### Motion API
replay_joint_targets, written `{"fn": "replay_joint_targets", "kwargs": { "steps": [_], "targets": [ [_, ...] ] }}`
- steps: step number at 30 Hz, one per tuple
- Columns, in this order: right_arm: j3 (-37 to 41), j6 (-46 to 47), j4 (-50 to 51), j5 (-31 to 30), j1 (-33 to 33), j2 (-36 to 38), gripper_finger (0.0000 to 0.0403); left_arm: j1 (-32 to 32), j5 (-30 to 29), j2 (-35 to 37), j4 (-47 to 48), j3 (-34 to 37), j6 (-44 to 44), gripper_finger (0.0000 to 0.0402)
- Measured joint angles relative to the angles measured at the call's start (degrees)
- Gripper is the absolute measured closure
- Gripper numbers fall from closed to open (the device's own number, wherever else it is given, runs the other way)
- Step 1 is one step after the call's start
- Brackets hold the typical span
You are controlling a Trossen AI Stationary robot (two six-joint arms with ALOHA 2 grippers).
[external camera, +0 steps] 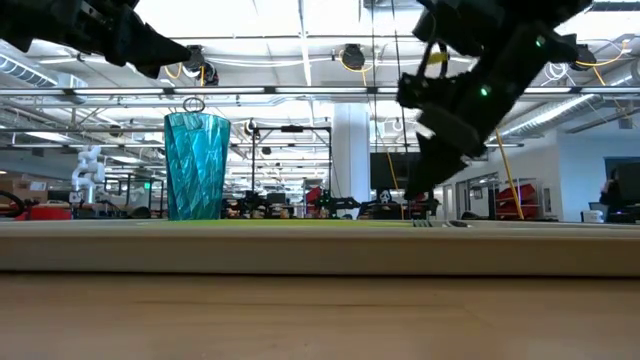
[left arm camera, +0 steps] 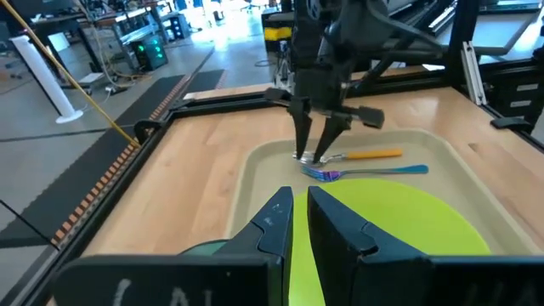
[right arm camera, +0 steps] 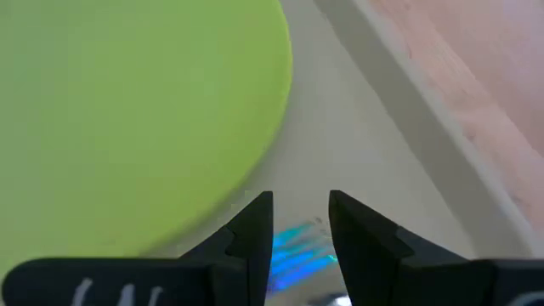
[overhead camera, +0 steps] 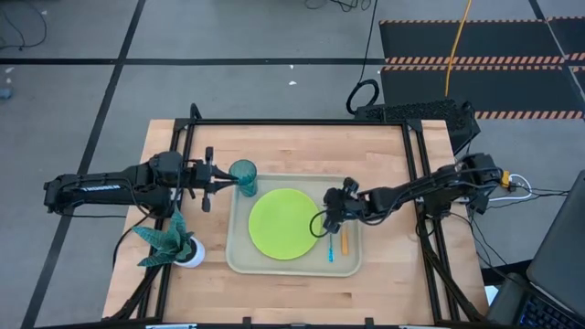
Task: Pick and place plate/cup/fork/spoon on tray
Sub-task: Adjust the iridescent fork on the gray serving tray
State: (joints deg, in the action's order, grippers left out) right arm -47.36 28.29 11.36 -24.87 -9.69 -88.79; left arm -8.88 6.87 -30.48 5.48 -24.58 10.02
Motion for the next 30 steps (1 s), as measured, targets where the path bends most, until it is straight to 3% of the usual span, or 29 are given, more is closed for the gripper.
{"fn": "replay_joint_targets", "kwargs": {
  "steps": [11, 15, 24, 30],
  "targets": [
    [1.67, -26.14, -3.39, -0.67, 1.50, 2.31, 0.0296, 0.00, -2.05, -0.04, -2.55, 0.00, 2.98, 0.0360],
    [1.61, -25.52, -7.09, -0.43, 3.80, 5.22, 0.0296, 0.00, -2.26, -0.04, -2.29, 0.00, 2.99, 0.0360],
    [1.63, -22.16, 0.97, 3.01, 3.09, 4.99, 0.0296, -0.03, -2.42, -0.27, -0.64, 0.00, 3.05, 0.0360],
    [1.63, -21.74, 0.68, 4.18, 1.83, 4.68, 0.0296, -0.04, -2.44, -0.28, -0.64, 0.00, 3.84, 0.0360]
  ]
}}
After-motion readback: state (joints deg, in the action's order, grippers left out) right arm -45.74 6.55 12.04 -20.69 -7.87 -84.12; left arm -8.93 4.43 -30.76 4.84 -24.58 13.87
